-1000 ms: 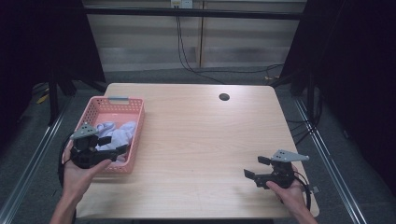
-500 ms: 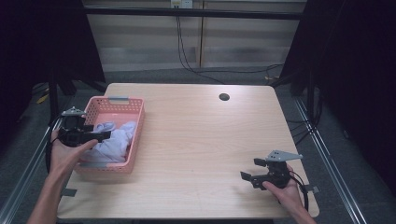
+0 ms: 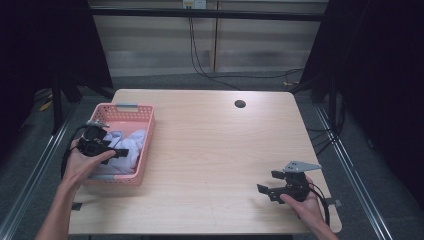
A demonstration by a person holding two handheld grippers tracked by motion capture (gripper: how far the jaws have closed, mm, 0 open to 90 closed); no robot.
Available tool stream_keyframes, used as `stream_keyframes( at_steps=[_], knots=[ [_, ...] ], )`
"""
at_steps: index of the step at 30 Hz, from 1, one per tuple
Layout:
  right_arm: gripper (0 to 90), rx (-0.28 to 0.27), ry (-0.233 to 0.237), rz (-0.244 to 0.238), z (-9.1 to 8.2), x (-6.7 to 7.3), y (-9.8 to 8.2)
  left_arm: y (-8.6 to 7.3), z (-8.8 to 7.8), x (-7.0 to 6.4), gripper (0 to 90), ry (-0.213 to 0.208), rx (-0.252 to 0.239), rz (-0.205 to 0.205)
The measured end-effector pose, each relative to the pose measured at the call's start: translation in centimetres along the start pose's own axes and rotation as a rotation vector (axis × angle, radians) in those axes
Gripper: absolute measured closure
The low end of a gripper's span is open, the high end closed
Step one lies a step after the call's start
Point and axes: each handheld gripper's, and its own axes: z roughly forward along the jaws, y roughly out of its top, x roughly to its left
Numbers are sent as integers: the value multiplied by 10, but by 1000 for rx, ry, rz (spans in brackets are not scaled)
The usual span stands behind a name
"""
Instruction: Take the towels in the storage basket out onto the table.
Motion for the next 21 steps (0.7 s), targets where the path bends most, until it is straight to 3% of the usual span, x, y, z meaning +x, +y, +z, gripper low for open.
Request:
stream_keyframes(
  at_steps=[6,9,12,15,19,21],
  knots=[
    [166,30,8,-2,2,0,0,5,11,1,115,12,62,7],
    [168,27,7,12,2,-2,1,5,18,6,14,8,104,-4],
    [168,19,3,11,1,-2,1,7,29,12,0,-1,211,-64],
    [168,20,3,10,0,-2,1,11,34,11,0,28,241,-41],
    [169,20,6,7,-1,-2,1,18,45,12,0,22,308,-67],
    [176,23,8,1,-1,-2,1,19,48,12,0,22,310,-71]
  ],
)
